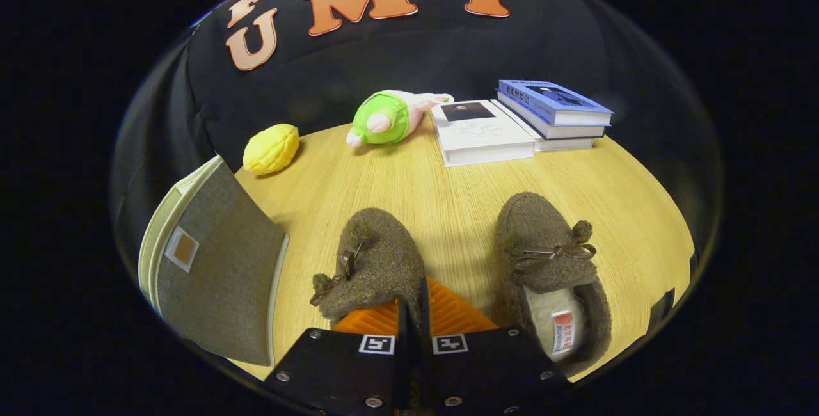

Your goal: Open the storage box then place both shoes into the box .Put the left shoe in first, then the right shoe, with the right side of both shoes facing outward in a uniform manner.

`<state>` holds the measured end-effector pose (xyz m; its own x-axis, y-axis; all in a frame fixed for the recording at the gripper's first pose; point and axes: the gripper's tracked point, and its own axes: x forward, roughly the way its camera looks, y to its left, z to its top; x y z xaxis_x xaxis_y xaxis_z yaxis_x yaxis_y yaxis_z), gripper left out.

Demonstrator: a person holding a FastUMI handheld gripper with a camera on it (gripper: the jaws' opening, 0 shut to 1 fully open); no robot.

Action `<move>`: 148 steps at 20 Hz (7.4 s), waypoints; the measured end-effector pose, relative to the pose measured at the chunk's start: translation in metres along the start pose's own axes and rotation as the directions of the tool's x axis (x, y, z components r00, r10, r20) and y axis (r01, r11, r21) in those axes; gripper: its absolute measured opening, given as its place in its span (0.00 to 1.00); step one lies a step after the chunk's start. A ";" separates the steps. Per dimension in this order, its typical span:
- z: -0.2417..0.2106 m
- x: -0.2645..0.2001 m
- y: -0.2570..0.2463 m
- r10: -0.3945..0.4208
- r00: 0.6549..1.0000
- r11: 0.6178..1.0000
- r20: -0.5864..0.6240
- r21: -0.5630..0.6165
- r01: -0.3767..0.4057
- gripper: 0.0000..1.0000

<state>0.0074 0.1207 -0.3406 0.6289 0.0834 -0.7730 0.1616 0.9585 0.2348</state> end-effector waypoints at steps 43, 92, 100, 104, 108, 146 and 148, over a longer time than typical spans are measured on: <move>0.001 -0.025 0.315 0.373 0.885 0.924 -0.277 0.201 -0.326 0.24; -0.023 -0.046 -0.136 -0.017 0.991 0.957 -0.134 0.284 0.055 0.79; -0.037 -0.014 -0.154 -0.123 0.978 0.943 -0.169 0.287 0.168 0.39; -0.036 -0.017 -0.157 -0.135 0.977 0.926 -0.162 0.332 0.183 0.08; -0.020 -0.030 -0.143 -0.095 0.986 0.904 -0.134 0.404 0.142 0.05; 0.014 -0.058 0.250 0.246 0.955 0.969 -0.166 0.063 -0.239 0.05; 0.018 -0.059 0.259 0.265 0.954 0.963 -0.143 0.096 -0.253 0.08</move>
<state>0.0258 0.3593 -0.2235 0.5335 0.3723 -0.7594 0.0696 0.8755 0.4781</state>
